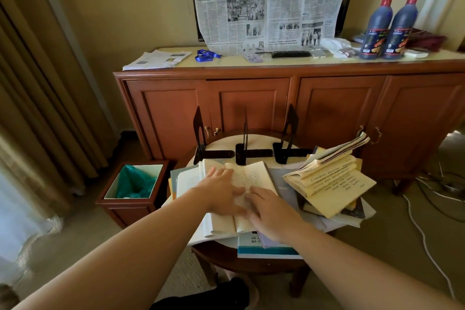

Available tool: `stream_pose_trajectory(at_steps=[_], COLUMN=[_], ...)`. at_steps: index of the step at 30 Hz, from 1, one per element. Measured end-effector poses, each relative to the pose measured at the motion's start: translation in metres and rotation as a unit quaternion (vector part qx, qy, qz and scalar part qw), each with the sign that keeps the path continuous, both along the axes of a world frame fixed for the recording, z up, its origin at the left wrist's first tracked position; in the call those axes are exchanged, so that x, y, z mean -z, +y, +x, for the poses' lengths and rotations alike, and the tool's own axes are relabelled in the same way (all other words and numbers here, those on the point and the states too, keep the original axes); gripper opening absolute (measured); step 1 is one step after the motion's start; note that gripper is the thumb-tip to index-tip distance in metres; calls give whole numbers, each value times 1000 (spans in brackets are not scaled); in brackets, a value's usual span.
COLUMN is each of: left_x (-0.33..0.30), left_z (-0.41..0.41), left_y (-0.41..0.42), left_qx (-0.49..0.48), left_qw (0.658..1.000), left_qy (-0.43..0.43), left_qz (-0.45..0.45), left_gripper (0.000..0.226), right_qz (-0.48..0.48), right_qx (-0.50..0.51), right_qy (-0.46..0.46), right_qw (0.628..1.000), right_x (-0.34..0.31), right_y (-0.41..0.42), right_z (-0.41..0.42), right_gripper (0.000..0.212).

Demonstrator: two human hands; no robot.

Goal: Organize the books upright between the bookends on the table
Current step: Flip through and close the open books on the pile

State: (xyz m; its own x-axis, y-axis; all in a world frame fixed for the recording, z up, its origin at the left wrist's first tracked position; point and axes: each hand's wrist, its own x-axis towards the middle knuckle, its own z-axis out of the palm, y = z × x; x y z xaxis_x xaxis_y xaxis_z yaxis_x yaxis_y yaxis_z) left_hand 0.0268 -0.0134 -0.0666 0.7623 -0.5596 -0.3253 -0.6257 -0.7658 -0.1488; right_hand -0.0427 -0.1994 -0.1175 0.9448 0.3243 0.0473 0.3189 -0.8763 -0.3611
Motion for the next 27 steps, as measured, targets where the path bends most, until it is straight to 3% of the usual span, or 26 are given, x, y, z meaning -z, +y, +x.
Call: stream_pose_trajectory(at_steps=[3, 8, 14, 19, 27], left_x=[2, 12, 23, 24, 23], left_z=[4, 11, 19, 18, 16], left_y=[5, -7, -15, -15, -15], left_qx=[-40, -22, -8, -18, -9], left_qw=[998, 1000, 999, 999, 999], left_qy=[43, 1, -21, -12, -11], left_qz=[-25, 7, 40, 43, 49], left_gripper=[104, 130, 127, 126, 126], right_qz=[-42, -152, -192, -186, -143], right_qx=[3, 6, 12, 40, 48], right_qy=[21, 17, 116, 145, 60], right_qw=[999, 988, 974, 971, 987], right_x=[0, -7, -15, -12, 16], right_y=[-1, -1, 4, 11, 9], right_z=[2, 19, 59, 95, 66], right_gripper=[54, 50, 85, 80, 71])
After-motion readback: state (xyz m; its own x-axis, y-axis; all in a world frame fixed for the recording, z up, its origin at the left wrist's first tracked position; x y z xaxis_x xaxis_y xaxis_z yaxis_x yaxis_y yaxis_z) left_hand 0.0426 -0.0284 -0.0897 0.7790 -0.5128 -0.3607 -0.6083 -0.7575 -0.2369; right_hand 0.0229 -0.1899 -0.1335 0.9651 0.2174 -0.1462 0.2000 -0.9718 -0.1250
